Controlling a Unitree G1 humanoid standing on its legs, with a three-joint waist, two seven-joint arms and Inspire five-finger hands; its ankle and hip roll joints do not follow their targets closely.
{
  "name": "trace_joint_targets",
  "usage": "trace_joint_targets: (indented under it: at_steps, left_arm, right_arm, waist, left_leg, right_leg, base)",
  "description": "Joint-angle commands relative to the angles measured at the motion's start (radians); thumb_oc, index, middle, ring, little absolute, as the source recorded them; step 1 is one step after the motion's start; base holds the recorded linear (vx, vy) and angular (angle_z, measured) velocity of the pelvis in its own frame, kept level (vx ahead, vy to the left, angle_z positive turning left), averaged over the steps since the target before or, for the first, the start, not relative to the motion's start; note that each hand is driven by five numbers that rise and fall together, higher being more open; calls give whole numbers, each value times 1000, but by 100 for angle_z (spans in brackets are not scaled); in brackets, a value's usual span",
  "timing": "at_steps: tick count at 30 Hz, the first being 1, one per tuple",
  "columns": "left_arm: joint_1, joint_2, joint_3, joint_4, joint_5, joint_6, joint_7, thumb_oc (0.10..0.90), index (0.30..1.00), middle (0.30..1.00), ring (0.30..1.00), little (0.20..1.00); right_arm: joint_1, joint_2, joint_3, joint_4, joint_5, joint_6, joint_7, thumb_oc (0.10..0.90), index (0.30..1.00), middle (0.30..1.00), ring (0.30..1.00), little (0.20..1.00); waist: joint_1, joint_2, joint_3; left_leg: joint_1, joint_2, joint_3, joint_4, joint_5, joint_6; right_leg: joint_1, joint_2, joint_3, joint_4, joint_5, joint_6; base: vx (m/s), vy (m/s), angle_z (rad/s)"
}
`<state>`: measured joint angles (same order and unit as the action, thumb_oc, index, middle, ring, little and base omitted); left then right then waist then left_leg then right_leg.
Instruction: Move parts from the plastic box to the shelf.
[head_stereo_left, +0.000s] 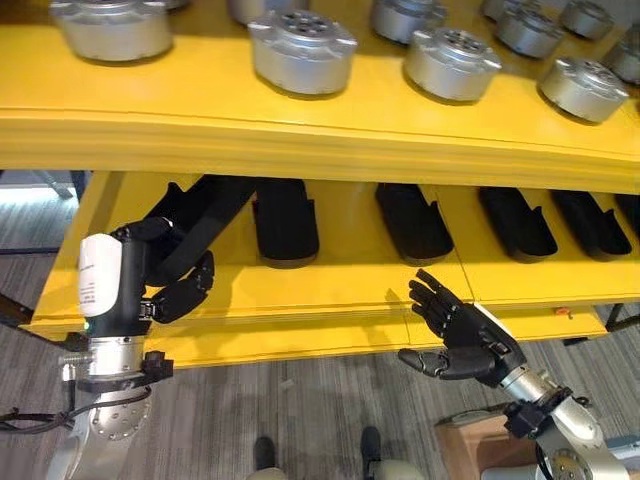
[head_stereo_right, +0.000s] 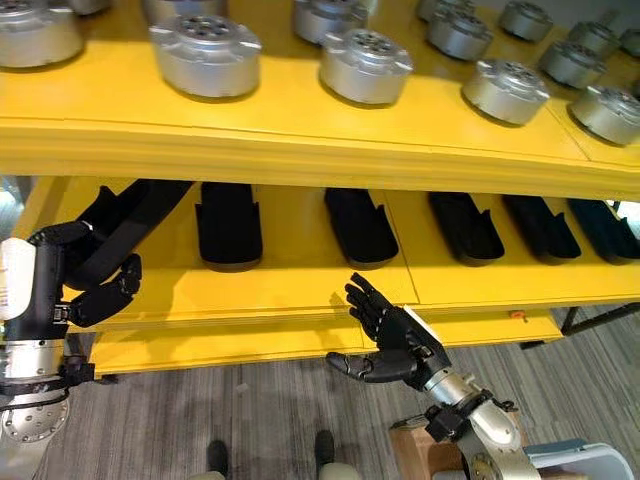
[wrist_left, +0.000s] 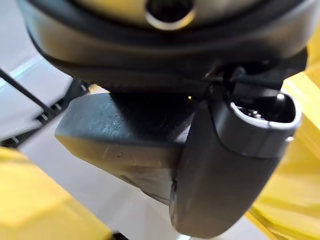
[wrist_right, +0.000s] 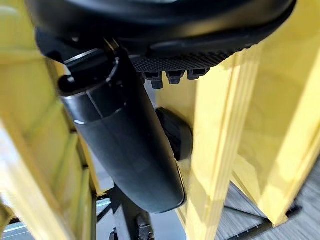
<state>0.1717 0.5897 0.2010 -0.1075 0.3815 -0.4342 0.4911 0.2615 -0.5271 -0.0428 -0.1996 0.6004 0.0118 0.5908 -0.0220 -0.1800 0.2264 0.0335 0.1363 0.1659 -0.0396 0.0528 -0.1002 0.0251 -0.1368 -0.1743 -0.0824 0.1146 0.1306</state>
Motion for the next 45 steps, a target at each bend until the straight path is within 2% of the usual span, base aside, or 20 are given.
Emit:
trace_joint_targets:
  at_steps: [1, 5, 11, 13, 14, 15, 16, 17, 19, 20, 21, 23, 25, 26, 27, 28, 33, 34, 39, 45]
  left_arm:
    - [-101, 47, 143, -153, -21, -47, 160, 400, 300, 300, 300, 300]
    - [-79, 32, 152, -158, -25, -11, 140, 400, 300, 300, 300, 300]
    - [-112, 23, 111, -140, 7, 58, 157, 400, 300, 300, 300, 300]
    - [-125, 24, 102, -127, 21, 71, 214, 400, 300, 300, 300, 300]
    - [-129, 18, 103, -124, 37, 78, 281, 400, 300, 300, 300, 300]
    - [-131, 0, 101, -125, 63, 105, 359, 400, 300, 300, 300, 300]
    - [-132, -1, 104, -117, 33, 108, 377, 400, 300, 300, 300, 300]
    - [-131, -3, 113, -113, 30, 113, 377, 400, 300, 300, 300, 300]
    - [-120, -7, 127, -115, 29, 118, 368, 400, 300, 300, 300, 300]
    - [-115, -8, 131, -118, 21, 119, 362, 400, 300, 300, 300, 300]
    - [-105, -12, 137, -121, -31, 125, 330, 400, 300, 300, 300, 300]
    - [-131, -11, 116, -104, -62, 129, 307, 400, 300, 300, 300, 300]
    - [-147, -20, 97, -101, -57, 130, 277, 400, 300, 300, 300, 300]
    - [-174, -16, 65, -103, -56, 140, 245, 400, 300, 300, 300, 300]
    - [-225, -8, 12, -114, -37, 164, 194, 400, 300, 300, 300, 300]
    - [-249, 4, -6, -106, -32, 166, 184, 400, 300, 300, 300, 300]
    - [-333, 38, -75, -92, -30, 176, 136, 400, 300, 300, 300, 300]
    - [-371, 26, -122, -81, -24, 190, 121, 400, 300, 300, 300, 300]
    - [-379, -7, -169, -76, -16, 211, 101, 400, 300, 300, 300, 300]
    - [-402, 0, -195, -57, -1, 207, 109, 400, 300, 300, 300, 300]
  right_arm:
    - [-58, -31, -29, -138, 95, -67, 103, 900, 1000, 1000, 1000, 1000]
    - [-42, -70, -45, -190, 139, -37, 145, 900, 1000, 1000, 1000, 1000]
    - [-71, -87, 20, -238, 130, -31, 186, 900, 1000, 1000, 1000, 1000]
    - [-89, -88, 42, -237, 129, -19, 180, 900, 1000, 1000, 1000, 1000]
    - [-101, -89, 56, -231, 108, -18, 167, 900, 1000, 1000, 1000, 1000]
    - [-108, -97, 62, -231, 70, -26, 146, 900, 1000, 1000, 1000, 1000]
    - [-121, -109, 69, -218, 50, -38, 132, 900, 1000, 1000, 1000, 1000]
    - [-134, -118, 70, -209, 44, -43, 125, 900, 1000, 1000, 1000, 1000]
    - [-145, -137, 64, -211, 60, -33, 123, 900, 1000, 1000, 1000, 1000]
    - [-144, -142, 63, -213, 65, -32, 121, 900, 1000, 1000, 1000, 1000]
    - [-150, -164, 58, -224, 96, -21, 125, 900, 1000, 1000, 1000, 1000]
    - [-169, -168, 77, -221, 95, -21, 124, 900, 1000, 1000, 1000, 1000]
    - [-164, -157, 84, -212, 93, -33, 105, 900, 1000, 1000, 1000, 1000]
    - [-161, -140, 94, -206, 114, -29, 100, 900, 1000, 1000, 1000, 1000]
    - [-152, -112, 103, -211, 104, -31, 101, 900, 1000, 1000, 1000, 1000]
    - [-148, -101, 106, -208, 106, -32, 102, 900, 1000, 1000, 1000, 1000]
    - [-183, -81, 150, -168, 97, -44, 107, 900, 1000, 1000, 1000, 1000]
    - [-221, -70, 192, -141, 92, -38, 94, 900, 1000, 1000, 1000, 1000]
    - [-231, -69, 222, -149, 76, -20, 69, 900, 1000, 1000, 1000, 1000]
    - [-241, -69, 239, -157, 74, -24, 86, 900, 1000, 1000, 1000, 1000]
  waist:
    - [3, 9, -45]
    - [0, 15, -57]
    - [7, 33, -49]
    - [13, 43, -44]
    - [16, 53, -38]
    - [21, 60, -24]
    - [29, 63, -10]
    - [27, 67, -8]
    - [18, 83, -18]
    - [16, 87, -20]
    - [8, 105, -23]
    - [-9, 122, -30]
    - [-2, 118, -29]
    - [-9, 112, -27]
    - [-15, 82, -32]
    - [-16, 72, -35]
    - [-2, 36, -36]
    - [4, 25, -35]
    - [1, 33, -23]
    - [-4, 37, -12]
  left_leg:
    - [17, -49, 16, 54, -124, 82]
    - [40, -54, 5, 30, -116, 80]
    - [36, -73, -48, 48, -116, 89]
    - [29, -77, -55, 61, -116, 90]
    - [14, -76, -45, 85, -113, 84]
    - [-29, -71, -40, 165, -116, 70]
    - [-74, -46, -59, 238, -91, 46]
    - [-89, -7, -64, 247, -69, 28]
    - [-74, 83, -71, 172, 4, -4]
    - [-68, 103, -76, 149, 32, -15]
    - [-67, 198, -92, 72, 155, -52]
    - [-41, 199, -70, -14, 107, -61]
    - [-40, 178, -74, -7, 81, -60]
    - [-37, 151, -79, 6, 51, -49]
    - [-39, 113, -90, 21, 14, -29]
    - [-38, 107, -94, 17, 11, -23]
    - [-41, 117, -88, 20, 2, -30]
    - [-39, 138, -81, 22, 3, -40]
    - [-35, 171, -72, 8, 31, -54]
    - [-54, 168, -75, 9, 37, -56]
  right_leg:
    - [5, -6, 14, 53, -51, 45]
    - [25, 5, 17, 56, -66, 32]
    - [25, 36, 33, 138, -133, -7]
    - [23, 39, 21, 161, -155, -19]
    - [17, 36, 1, 184, -173, -30]
    - [15, 27, -17, 201, -183, -42]
    - [17, 22, -17, 215, -189, -53]
    - [17, 23, -21, 221, -197, -56]
    - [15, 19, -28, 229, -213, -55]
    - [15, 20, -28, 230, -216, -56]
    - [18, 0, -23, 227, -222, -51]
    - [5, -43, -3, 218, -209, -12]
    - [4, -64, 9, 211, -195, 8]
    - [3, -82, 38, 204, -175, 31]
    - [4, -96, 81, 164, -130, 62]
    - [0, -96, 86, 161, -121, 70]
    - [7, -70, 42, 151, -125, 59]
    - [23, -53, 25, 131, -129, 48]
    - [38, -23, 24, 135, -153, 22]
    - [31, -22, 41, 121, -145, 25]
  base:
    - [89, -74, -1]
    - [95, -53, 3]
    - [75, -151, 18]
    - [30, -130, 27]
    - [-47, -69, 48]
    - [-84, 13, 73]
    - [-95, 133, 82]
    - [-28, 285, 56]
    - [37, 350, 20]
    - [77, 561, 11]
    - [56, 738, 29]
    - [32, 621, 29]
    - [34, 274, 6]
    - [62, 314, 5]
    - [58, 192, 18]
    - [14, 33, 52]
    - [11, -127, 22]
    - [64, -206, -21]
    - [43, -74, -6]
    - [-1, -46, -6]
